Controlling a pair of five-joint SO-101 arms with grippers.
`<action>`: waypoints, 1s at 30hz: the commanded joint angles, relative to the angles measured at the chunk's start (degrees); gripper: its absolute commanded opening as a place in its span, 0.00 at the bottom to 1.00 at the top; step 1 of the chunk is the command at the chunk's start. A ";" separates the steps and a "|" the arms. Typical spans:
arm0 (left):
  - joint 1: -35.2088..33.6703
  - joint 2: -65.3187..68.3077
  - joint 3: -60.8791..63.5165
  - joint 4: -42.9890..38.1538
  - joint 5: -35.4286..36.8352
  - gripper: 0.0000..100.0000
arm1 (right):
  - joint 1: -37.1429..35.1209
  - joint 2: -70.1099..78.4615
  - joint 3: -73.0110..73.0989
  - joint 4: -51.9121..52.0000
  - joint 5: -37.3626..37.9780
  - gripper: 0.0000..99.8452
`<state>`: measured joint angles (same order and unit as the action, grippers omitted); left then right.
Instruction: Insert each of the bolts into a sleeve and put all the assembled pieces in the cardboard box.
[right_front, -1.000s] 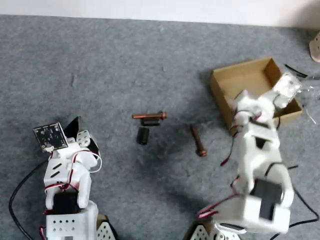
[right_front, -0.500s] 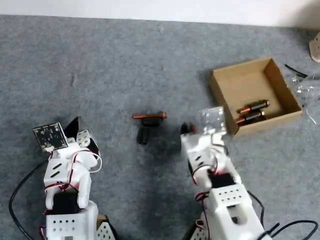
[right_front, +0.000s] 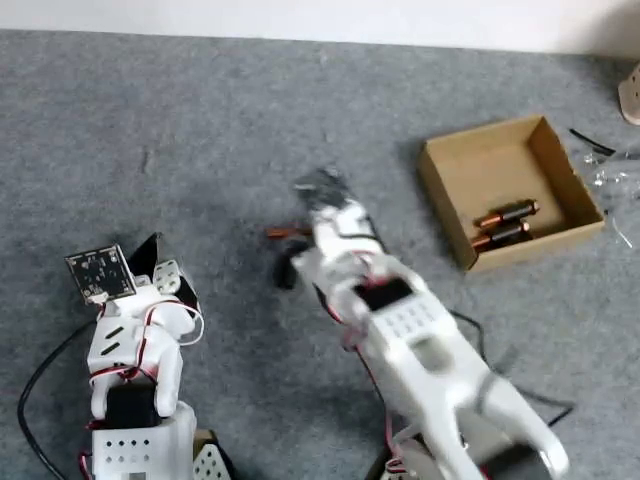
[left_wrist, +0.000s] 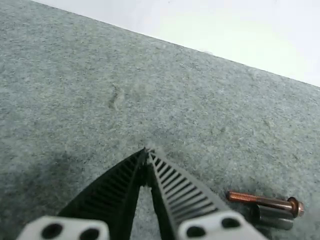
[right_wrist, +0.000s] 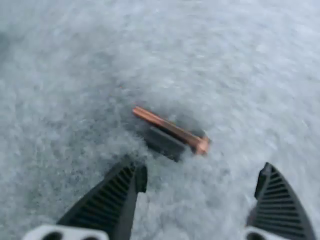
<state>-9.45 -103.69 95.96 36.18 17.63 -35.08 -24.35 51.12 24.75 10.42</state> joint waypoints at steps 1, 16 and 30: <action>-0.57 -0.22 1.27 -0.18 -0.97 0.01 | -1.19 14.29 -9.63 0.40 5.54 0.31; -0.57 -0.40 1.27 -0.18 -0.97 0.01 | -1.01 26.42 -15.52 0.40 13.80 0.31; -0.57 -0.22 1.27 -0.18 -0.97 0.01 | -1.10 37.32 -19.82 2.07 16.70 0.31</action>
<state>-9.45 -103.69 95.96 36.18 17.63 -35.52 8.62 35.65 24.75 25.80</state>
